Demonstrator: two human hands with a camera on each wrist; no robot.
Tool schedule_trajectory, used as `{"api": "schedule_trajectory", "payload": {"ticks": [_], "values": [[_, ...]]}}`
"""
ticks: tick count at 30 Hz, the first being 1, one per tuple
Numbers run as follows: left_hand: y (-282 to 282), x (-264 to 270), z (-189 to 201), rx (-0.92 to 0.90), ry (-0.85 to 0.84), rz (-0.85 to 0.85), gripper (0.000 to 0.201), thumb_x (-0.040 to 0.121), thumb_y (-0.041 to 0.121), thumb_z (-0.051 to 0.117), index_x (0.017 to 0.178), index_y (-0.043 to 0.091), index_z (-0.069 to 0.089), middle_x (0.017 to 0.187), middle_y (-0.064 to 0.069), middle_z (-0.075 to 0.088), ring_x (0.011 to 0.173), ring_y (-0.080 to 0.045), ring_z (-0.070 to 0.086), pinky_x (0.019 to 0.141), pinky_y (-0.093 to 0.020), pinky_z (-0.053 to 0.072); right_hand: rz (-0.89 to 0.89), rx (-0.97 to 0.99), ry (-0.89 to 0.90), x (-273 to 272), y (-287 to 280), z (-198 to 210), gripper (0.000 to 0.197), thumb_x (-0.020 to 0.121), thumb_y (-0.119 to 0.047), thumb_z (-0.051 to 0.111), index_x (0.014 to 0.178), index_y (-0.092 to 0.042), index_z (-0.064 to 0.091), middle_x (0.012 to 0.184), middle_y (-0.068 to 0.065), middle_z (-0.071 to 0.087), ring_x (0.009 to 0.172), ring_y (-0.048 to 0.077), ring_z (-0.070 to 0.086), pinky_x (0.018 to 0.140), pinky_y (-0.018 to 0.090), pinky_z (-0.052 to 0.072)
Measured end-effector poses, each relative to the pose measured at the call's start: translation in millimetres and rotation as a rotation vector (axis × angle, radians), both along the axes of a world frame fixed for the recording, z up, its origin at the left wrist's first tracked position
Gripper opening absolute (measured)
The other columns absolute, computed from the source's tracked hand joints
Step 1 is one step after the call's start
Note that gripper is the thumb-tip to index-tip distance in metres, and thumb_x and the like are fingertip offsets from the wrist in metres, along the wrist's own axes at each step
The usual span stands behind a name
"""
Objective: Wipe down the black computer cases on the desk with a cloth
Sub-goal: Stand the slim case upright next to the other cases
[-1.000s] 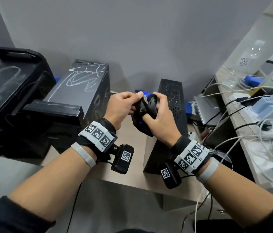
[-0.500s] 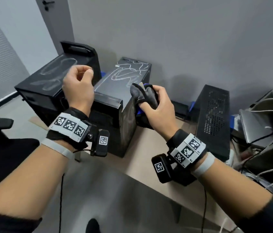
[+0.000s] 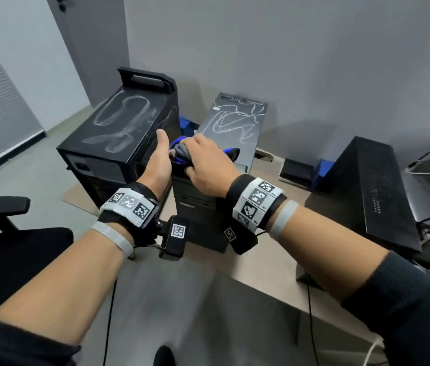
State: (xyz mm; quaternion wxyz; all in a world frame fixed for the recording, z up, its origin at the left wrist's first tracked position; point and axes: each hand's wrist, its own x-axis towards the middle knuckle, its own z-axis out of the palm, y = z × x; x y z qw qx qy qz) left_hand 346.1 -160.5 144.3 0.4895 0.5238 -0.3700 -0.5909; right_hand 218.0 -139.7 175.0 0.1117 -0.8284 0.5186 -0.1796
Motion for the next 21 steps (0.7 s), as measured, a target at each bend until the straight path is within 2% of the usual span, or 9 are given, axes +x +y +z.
{"api": "schedule_trajectory", "payload": {"ticks": [2,3,5,7,10,13,16,18,21], "values": [[-3.3,3.8,-8.1,-0.014,-0.054,-0.003,0.087,0.078,0.090,0.038,0.115,0.020,0.073,0.119,-0.003,0.072,0.109,-0.013,0.068,0.103,-0.035,0.050,-0.007,-0.020,0.013,-21.9,11.0,-1.1,0.034,0.081,-0.018,0.061,0.114,-0.010,0.055,0.112,0.008,0.051,0.101,0.028,0.049,0.090,0.042,0.043],[-6.4,7.3,-13.0,-0.065,-0.129,0.003,0.090,0.074,0.090,0.043,0.129,0.022,0.064,0.132,-0.001,0.065,0.124,-0.015,0.060,0.112,-0.040,0.042,-0.030,-0.036,0.008,-37.9,19.3,-1.4,0.036,0.079,-0.020,0.061,0.113,-0.011,0.056,0.110,0.007,0.051,0.098,0.027,0.049,0.088,0.041,0.042],[-13.0,8.0,-13.2,-0.258,-0.288,-0.007,0.056,0.086,0.068,0.049,0.123,0.028,0.062,0.128,0.006,0.064,0.123,-0.011,0.056,0.112,-0.039,0.039,-0.120,-0.070,-0.021,-68.4,37.7,-0.7,0.038,0.073,-0.027,0.058,0.109,-0.015,0.058,0.103,0.003,0.051,0.092,0.022,0.046,0.084,0.038,0.041],[-12.9,0.5,-3.9,-0.386,-0.315,-0.103,0.029,0.093,0.046,0.048,0.110,0.030,0.065,0.106,0.007,0.068,0.102,-0.007,0.060,0.103,-0.036,0.046,-0.203,-0.102,-0.044,-84.9,49.0,-0.9,0.037,0.070,-0.033,0.054,0.102,-0.015,0.059,0.097,0.000,0.050,0.086,0.019,0.042,0.082,0.038,0.042],[-13.8,-3.9,1.4,-0.427,-0.250,-0.183,0.035,0.090,0.057,0.042,0.101,0.031,0.063,0.091,0.006,0.065,0.095,-0.014,0.059,0.104,-0.045,0.044,-0.261,-0.156,0.036,-64.1,44.9,-0.1,0.034,0.069,-0.034,0.054,0.097,-0.013,0.056,0.095,0.002,0.048,0.085,0.022,0.040,0.081,0.043,0.043],[-12.9,-0.7,0.3,-0.373,-0.129,-0.181,0.042,0.088,0.069,0.041,0.109,0.035,0.056,0.105,-0.003,0.057,0.102,-0.020,0.057,0.109,-0.052,0.042,-0.198,-0.107,0.025,-15.4,24.9,-3.5,0.043,0.070,-0.033,0.057,0.109,-0.013,0.057,0.102,0.005,0.051,0.091,0.025,0.044,0.085,0.043,0.044],[-15.7,3.4,-7.6,-0.380,-0.136,-0.111,0.042,0.081,0.087,0.041,0.102,0.053,0.056,0.118,-0.008,0.051,0.120,-0.037,0.052,0.110,-0.055,0.039,-0.165,-0.016,-0.023,8.7,12.2,-2.8,0.047,0.070,-0.028,0.058,0.115,-0.014,0.057,0.105,0.005,0.052,0.093,0.026,0.047,0.087,0.042,0.044],[-15.7,2.9,-6.8,-0.421,-0.216,-0.102,0.050,0.085,0.083,0.039,0.109,0.044,0.058,0.118,-0.004,0.052,0.121,-0.031,0.050,0.111,-0.050,0.039,-0.167,0.006,-0.056,-5.2,15.7,-2.5,0.043,0.072,-0.027,0.059,0.113,-0.014,0.058,0.104,0.004,0.052,0.093,0.025,0.048,0.087,0.038,0.043],[-9.5,-2.6,1.7,-0.548,-0.374,-0.128,0.051,0.090,0.060,0.041,0.119,0.021,0.059,0.116,0.000,0.059,0.114,-0.017,0.054,0.105,-0.034,0.042,-0.250,-0.075,-0.094,-47.5,35.4,-3.5,0.038,0.070,-0.030,0.055,0.104,-0.014,0.059,0.098,0.003,0.054,0.090,0.023,0.049,0.081,0.032,0.039]]}}
